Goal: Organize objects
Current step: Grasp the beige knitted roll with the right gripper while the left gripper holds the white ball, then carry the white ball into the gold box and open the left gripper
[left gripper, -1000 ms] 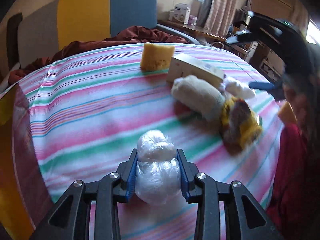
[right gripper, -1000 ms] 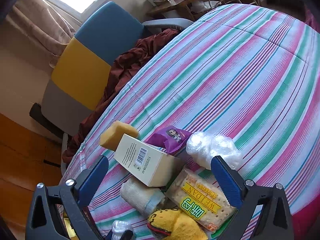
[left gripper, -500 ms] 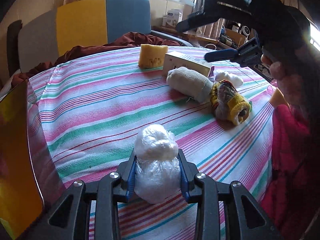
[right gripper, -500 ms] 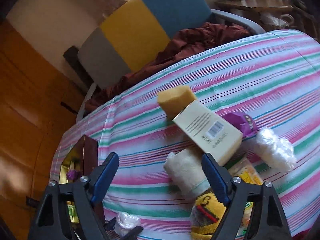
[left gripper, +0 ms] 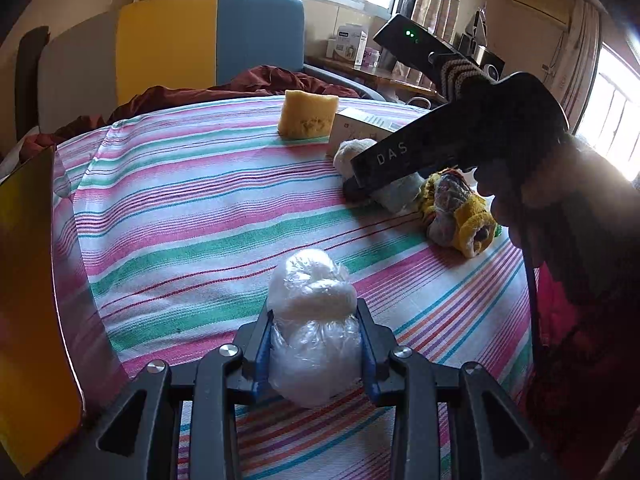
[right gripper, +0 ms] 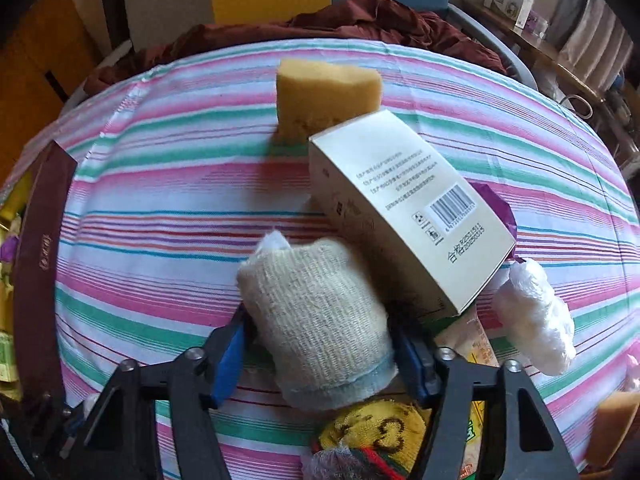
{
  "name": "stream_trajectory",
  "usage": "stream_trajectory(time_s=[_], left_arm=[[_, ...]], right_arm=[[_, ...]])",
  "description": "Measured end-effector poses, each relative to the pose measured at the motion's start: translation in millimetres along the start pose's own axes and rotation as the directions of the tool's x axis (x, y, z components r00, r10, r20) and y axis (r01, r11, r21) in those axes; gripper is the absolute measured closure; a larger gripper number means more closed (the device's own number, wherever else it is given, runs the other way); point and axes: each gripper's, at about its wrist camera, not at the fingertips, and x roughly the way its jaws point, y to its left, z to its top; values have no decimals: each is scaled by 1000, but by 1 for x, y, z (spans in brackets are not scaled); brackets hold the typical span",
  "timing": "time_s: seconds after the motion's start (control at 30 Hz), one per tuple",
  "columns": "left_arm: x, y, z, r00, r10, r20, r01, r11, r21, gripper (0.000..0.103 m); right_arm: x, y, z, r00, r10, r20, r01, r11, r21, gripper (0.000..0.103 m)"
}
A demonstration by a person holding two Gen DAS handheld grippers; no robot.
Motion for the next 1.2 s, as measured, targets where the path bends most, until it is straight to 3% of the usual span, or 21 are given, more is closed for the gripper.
stream_trajectory(time_s=[0.47, 0.67, 1.2], left_arm=[[-3, 0, -2, 1000, -10, 1, 10, 1000, -4, 67], [-2, -1, -1, 1000, -1, 0, 1, 1000, 3, 67], [-6, -3, -2, 1000, 16, -6, -16, 1000, 23, 68]], right_arm=[[4, -16, -4, 999, 41, 12, -42, 998, 45, 41], [4, -10, -6, 999, 27, 17, -27, 1000, 16, 38], [4, 8, -8, 999, -16, 34, 18, 998, -61, 43]])
